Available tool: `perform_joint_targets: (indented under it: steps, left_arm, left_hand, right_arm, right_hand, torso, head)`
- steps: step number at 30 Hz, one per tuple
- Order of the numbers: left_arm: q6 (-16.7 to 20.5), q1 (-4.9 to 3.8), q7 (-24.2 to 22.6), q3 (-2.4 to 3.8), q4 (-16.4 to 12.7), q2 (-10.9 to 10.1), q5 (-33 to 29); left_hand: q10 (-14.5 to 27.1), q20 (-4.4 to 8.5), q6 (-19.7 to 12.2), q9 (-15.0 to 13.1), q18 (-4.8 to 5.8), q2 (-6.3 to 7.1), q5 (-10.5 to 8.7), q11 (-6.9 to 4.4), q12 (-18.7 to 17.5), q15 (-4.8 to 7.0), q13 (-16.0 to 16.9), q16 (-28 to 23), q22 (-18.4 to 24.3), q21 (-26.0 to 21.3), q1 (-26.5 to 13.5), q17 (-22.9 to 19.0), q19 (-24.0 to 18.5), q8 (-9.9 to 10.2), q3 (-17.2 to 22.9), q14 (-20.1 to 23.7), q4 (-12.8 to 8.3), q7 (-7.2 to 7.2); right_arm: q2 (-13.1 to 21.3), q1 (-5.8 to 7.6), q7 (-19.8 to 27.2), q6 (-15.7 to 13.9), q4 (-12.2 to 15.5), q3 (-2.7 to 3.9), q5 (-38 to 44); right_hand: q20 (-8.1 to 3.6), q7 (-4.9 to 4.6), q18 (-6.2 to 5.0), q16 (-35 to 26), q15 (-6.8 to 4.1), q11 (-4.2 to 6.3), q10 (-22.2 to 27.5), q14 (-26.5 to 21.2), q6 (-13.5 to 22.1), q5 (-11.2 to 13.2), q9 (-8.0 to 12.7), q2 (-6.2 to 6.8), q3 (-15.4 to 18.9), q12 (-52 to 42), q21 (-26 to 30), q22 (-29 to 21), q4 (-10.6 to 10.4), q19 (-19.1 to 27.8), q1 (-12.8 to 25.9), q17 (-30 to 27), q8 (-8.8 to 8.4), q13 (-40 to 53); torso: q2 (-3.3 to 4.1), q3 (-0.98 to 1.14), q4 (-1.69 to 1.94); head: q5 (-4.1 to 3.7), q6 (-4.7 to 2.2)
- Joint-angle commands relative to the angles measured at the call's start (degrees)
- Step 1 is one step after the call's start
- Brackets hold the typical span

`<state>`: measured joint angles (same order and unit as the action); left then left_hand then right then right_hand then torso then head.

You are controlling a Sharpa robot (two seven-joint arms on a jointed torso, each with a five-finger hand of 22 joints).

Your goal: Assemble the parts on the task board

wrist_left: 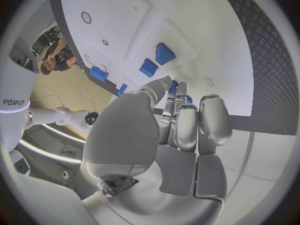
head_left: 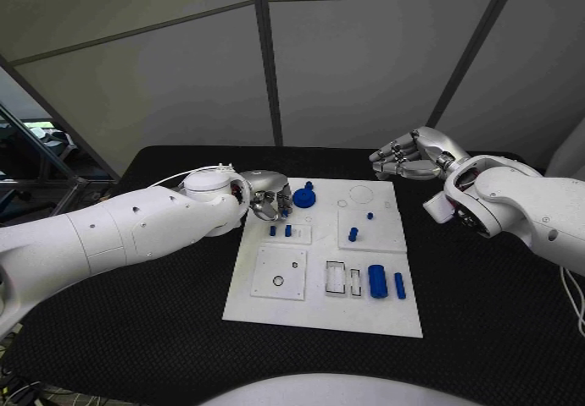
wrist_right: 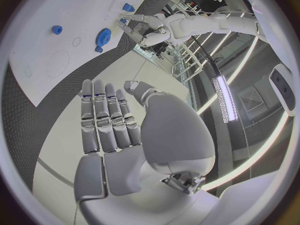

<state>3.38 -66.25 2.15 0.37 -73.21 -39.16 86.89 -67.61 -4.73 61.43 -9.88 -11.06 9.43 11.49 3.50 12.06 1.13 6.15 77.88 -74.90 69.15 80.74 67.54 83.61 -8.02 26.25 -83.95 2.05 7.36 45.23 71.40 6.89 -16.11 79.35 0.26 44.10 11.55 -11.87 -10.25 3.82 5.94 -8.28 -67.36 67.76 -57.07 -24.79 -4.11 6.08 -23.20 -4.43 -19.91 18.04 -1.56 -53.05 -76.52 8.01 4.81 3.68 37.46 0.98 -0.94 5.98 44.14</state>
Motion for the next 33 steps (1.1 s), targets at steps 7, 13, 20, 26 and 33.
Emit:
perform_joint_targets:
  steps: [7, 13, 20, 26, 33]
  left_arm:
    - [-2.2, 0.03, 0.6, -0.22, 0.3, 0.1, 0.6]
    - [-2.5, 0.03, 0.6, -0.30, 0.3, 0.1, 0.7]
    - [-2.2, 0.03, 0.5, -0.33, 0.3, 0.0, 0.7]
    - [-2.1, 0.03, 0.5, -0.33, 0.3, 0.0, 0.7]
    - [-1.5, 0.03, 0.9, -0.34, 0.5, -0.1, 0.7]
  left_hand:
    - [-0.1, -0.03, 0.0, 0.2, 6.71, 0.40, -0.25, 0.16, -1.0, -0.29, 0.1, -0.1, -2.5, -0.3, -1.2, -0.2, -0.3, 0.8, -0.1, -1.0, -0.1, -0.07]
    - [1.0, -0.18, -2.6, 1.1, 6.66, 1.34, -0.21, 0.40, -2.2, -0.50, 0.1, -0.1, -2.3, -0.7, -2.3, -0.6, -0.4, 2.8, -0.6, -0.8, 0.1, 0.08]
    - [1.9, -0.40, -5.7, 2.3, 6.60, 1.99, -0.20, 0.72, -3.3, -0.73, 0.2, -0.1, -2.2, -1.2, -3.1, -0.9, -0.5, 4.5, -1.1, -0.7, 0.3, -0.23]
    - [2.1, -0.44, -5.9, 2.5, 6.59, 2.06, -0.21, 0.79, -3.4, -0.77, 0.2, -0.1, -2.2, -1.2, -3.2, -0.9, -0.6, 4.5, -1.2, -0.7, 0.4, -0.17]
    - [2.5, -0.56, -7.0, 3.1, 6.55, 2.05, -0.19, 0.96, -3.8, -0.92, 0.3, 0.0, -2.1, -1.5, -3.2, -1.0, -0.6, 4.5, -1.4, -0.7, 0.4, 0.29]
  right_arm:
    - [-0.1, 0.12, 0.3, 0.3, 0.0, 0.04, 0.0]
    - [-0.1, 0.12, 0.3, 0.3, 0.0, 0.04, 0.0]
    - [-0.1, 0.12, 0.3, 0.3, -0.1, 0.04, 0.0]
    - [-0.2, 0.12, 0.3, 0.3, -0.1, 0.04, 0.0]
    - [-0.2, 0.11, 0.3, 0.1, -0.2, 0.04, 0.1]
  right_hand:
    - [-0.06, 0.01, 0.01, -0.1, -0.26, 0.26, 0.1, 0.1, -0.5, 0.1, 0.0, -0.16, 0.1, -0.2, 0.4, -0.1, 0.4, -0.5, -0.3, -0.1, 0.24, -0.1]
    - [-0.06, 0.01, 0.01, -0.1, -0.26, 0.26, 0.1, 0.1, -0.5, 0.1, 0.0, -0.16, 0.1, -0.2, 0.4, -0.1, 0.4, -0.5, -0.3, -0.1, 0.24, -0.1]
    - [-0.06, 0.01, 0.01, -0.1, -0.26, 0.26, 0.1, 0.1, -0.5, 0.1, 0.0, -0.16, 0.1, -0.2, 0.4, -0.1, 0.4, -0.5, -0.3, -0.1, 0.24, -0.1]
    - [-0.06, 0.01, 0.01, -0.1, -0.26, 0.26, 0.1, 0.1, -0.5, 0.1, 0.0, -0.16, 0.1, -0.2, 0.4, -0.1, 0.4, -0.5, -0.3, -0.1, 0.24, -0.1]
    - [-0.07, 0.00, 0.02, -0.1, -0.25, 0.24, 0.1, 0.1, -0.5, 0.1, 0.0, -0.12, 0.1, -0.2, 0.4, -0.1, 0.4, -0.5, -0.2, -0.1, 0.21, -0.1]
  torso:
    - [-0.02, 0.00, 0.04]
    - [-0.01, -0.01, 0.04]
    - [-0.03, 0.00, 0.07]
    - [-0.07, 0.01, 0.06]
    - [-0.04, -0.01, 0.08]
  head:
    - [-0.05, 0.13]
    - [-0.05, 0.20]
    - [-0.08, 0.23]
    - [-0.05, 0.23]
    - [-0.11, 0.00]
